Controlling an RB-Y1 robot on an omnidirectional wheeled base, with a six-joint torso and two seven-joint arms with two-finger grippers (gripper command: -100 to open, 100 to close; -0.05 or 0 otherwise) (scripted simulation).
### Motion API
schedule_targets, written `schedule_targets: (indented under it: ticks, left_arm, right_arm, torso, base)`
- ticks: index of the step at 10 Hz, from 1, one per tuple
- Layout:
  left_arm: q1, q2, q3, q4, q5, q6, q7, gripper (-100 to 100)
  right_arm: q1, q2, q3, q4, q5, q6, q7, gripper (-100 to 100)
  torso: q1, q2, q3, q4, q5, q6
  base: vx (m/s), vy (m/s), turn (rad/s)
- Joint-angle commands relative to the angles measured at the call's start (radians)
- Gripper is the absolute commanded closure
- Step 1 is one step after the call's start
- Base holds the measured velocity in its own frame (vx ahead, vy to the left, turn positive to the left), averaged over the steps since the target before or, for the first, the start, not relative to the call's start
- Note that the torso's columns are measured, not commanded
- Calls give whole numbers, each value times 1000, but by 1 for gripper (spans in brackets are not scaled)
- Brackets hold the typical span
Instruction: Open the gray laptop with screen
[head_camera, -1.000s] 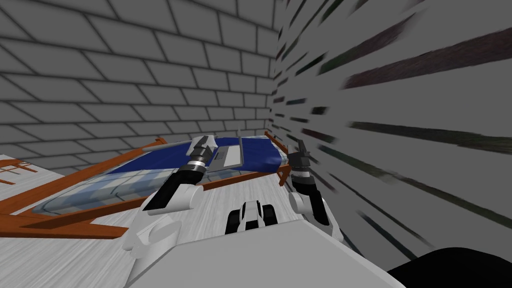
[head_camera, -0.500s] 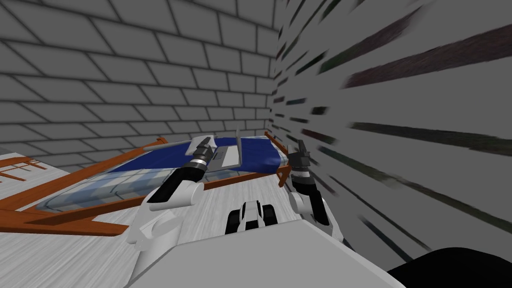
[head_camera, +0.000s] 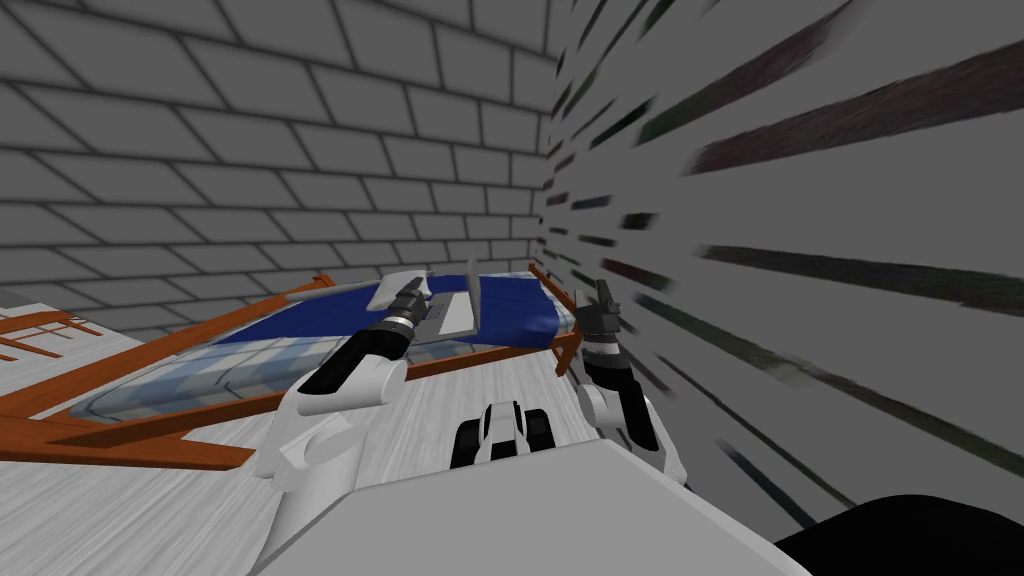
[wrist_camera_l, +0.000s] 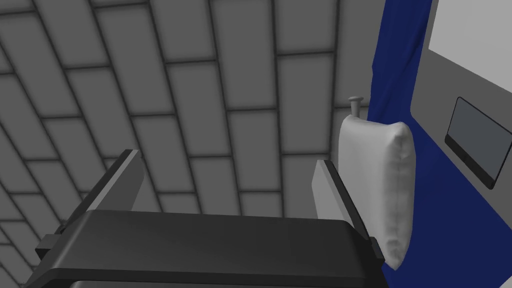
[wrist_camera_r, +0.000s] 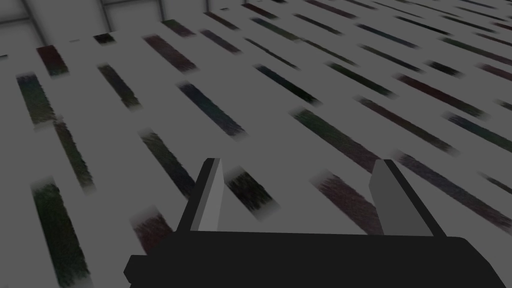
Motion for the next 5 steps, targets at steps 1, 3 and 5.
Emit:
schedule_targets:
  ticks: [1,3,5]
  left_arm:
    - [-26,8,10,-1,1,78,-6,-100]
    - [-45,12,17,0,0,125,-12,-100]
    - [-65,17,23,-1,-1,178,-18,-100]
  right_arm:
    - [0,0,0,0,0,0,0,0]
    - [0,0,0,0,0,0,0,0]
    - [0,0,0,0,0,0,0,0]
  torso:
    - [-1,-1,-1,0,0,0]
    - [2,1,0,0,1,0]
    - [0,0,0,0,0,0]
  base:
    - [27,-63,13]
    - [20,-41,5]
    - [29,-60,9]
